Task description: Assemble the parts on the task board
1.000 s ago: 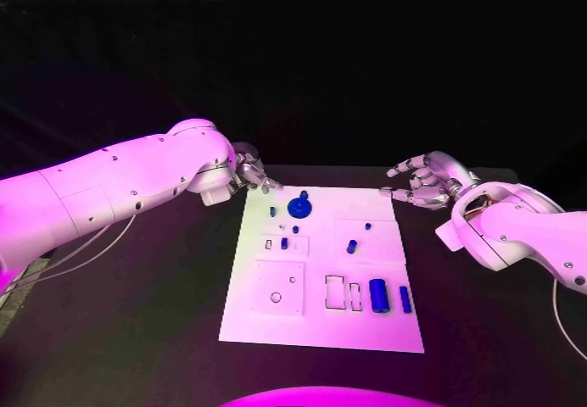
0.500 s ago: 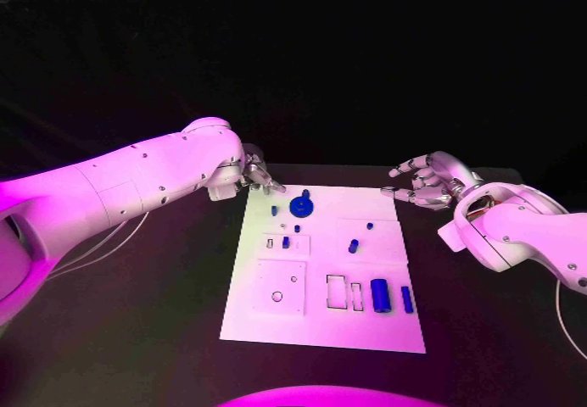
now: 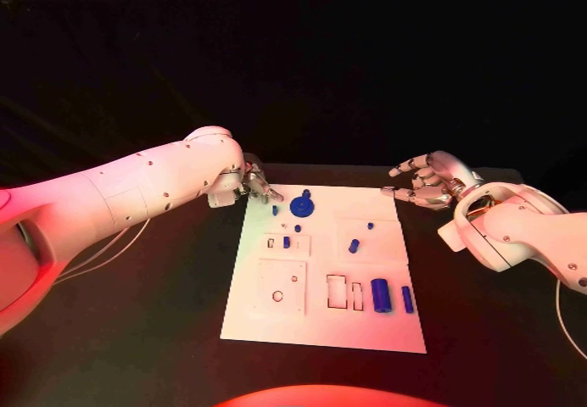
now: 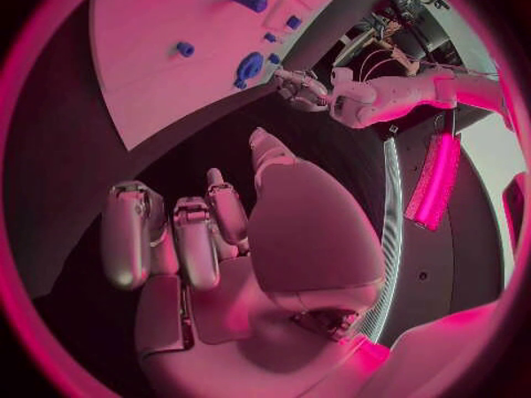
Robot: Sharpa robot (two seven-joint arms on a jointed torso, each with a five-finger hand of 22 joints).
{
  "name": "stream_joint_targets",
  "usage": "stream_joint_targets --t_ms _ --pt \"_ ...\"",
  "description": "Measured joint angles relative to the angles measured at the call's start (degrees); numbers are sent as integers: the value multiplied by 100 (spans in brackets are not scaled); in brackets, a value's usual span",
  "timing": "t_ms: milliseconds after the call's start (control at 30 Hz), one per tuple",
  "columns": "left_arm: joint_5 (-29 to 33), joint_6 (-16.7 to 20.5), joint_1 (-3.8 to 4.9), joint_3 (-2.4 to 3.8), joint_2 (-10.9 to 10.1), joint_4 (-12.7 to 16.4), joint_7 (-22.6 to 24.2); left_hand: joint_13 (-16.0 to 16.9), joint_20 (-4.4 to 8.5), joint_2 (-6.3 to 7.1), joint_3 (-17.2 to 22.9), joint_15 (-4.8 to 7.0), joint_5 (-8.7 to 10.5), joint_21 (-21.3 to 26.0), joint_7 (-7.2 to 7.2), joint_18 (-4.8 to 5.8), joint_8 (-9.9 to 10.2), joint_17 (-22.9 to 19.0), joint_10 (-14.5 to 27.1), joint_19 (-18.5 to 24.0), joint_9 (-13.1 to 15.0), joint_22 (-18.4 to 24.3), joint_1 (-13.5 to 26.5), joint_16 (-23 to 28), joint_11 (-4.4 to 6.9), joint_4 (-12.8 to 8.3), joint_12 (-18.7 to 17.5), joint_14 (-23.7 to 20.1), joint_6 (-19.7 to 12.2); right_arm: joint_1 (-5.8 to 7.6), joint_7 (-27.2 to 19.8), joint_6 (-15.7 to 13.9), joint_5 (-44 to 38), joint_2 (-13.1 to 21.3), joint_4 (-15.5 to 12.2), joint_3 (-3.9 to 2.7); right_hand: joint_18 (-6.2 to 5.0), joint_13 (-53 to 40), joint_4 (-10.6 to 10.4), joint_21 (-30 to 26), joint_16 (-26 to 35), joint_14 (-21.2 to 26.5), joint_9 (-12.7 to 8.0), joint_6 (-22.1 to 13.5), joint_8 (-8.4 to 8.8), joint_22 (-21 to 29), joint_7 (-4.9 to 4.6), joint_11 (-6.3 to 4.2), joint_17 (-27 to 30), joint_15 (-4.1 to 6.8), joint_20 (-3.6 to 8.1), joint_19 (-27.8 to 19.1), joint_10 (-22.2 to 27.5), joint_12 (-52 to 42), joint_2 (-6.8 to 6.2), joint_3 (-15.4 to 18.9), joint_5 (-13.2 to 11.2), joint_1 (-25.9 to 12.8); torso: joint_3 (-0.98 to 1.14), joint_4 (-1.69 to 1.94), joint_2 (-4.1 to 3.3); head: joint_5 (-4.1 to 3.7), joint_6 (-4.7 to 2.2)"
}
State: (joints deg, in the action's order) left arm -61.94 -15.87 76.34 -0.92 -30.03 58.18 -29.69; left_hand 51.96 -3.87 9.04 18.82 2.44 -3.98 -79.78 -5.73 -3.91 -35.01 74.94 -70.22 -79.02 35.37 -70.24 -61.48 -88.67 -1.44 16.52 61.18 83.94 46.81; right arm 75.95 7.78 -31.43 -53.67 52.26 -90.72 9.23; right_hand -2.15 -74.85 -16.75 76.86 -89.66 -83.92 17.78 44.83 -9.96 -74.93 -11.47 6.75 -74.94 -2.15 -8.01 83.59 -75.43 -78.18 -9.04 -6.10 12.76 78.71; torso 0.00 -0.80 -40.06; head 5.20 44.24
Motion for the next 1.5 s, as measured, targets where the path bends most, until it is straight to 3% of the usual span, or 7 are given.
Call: stream_joint_targets --t_ms 400,800,1100,1200,1400,1500 --pt "118 -55 -70 -19 62 -101 0 20 0 0 -1 0 0 0 30 0 0 -1 0 0 0 -30 0 0 0 -1 23 0 73 0 -8 -27 0 -13 -4 0 0 0 0 0 0 0 0 0 0 1 0 0 1 0 0 0 0 0 0 0 0 0 -3 -5 0 18 -4" --pt "249 -55 -108 -25 84 -103 6 10 0 -190 17 0 0 0 52 0 0 -1 12 0 1 -58 -244 0 12 -7 67 0 196 0 -10 -33 1 -21 -4 0 0 -8 0 0 0 0 0 0 0 1 0 0 1 0 0 0 0 0 0 0 23 0 -3 -4 -2 -9 22" --pt "325 -47 -110 -25 84 -106 9 -79 2 -334 371 1 0 0 124 0 -47 -1 38 -3 3 -59 -722 0 65 -81 68 0 267 0 -11 -33 1 -25 0 0 0 -8 0 0 0 0 1 0 0 2 0 0 2 0 0 0 0 0 0 0 45 0 -1 -4 0 -4 31" --pt "363 -37 -110 -25 84 -106 13 -130 22 -376 603 64 0 0 166 0 -149 -2 59 -19 57 -62 -950 0 105 -154 33 1 310 0 -11 -33 1 -27 1 0 0 -8 0 0 0 0 1 0 0 2 0 0 2 0 0 0 0 0 0 0 45 0 -1 -4 1 -3 32" --pt "476 -27 -110 -25 78 -103 24 -268 83 -302 1349 105 35 0 197 0 -356 -2 49 -20 198 -93 -1207 -12 155 -411 -62 1 249 0 -12 -32 2 -29 3 0 0 -7 0 0 0 0 1 0 0 2 0 0 3 0 0 0 0 0 0 0 45 0 -1 -5 1 -14 31" --pt "533 -27 -112 -26 71 -98 30 -276 83 -275 1430 105 46 0 185 1 -462 -2 8 -20 198 -108 -1240 -22 196 -330 -62 1 225 0 -12 -32 2 -30 5 0 0 -7 0 0 0 0 1 0 0 2 0 0 3 0 0 0 0 0 0 0 45 0 -1 -5 1 -14 38"
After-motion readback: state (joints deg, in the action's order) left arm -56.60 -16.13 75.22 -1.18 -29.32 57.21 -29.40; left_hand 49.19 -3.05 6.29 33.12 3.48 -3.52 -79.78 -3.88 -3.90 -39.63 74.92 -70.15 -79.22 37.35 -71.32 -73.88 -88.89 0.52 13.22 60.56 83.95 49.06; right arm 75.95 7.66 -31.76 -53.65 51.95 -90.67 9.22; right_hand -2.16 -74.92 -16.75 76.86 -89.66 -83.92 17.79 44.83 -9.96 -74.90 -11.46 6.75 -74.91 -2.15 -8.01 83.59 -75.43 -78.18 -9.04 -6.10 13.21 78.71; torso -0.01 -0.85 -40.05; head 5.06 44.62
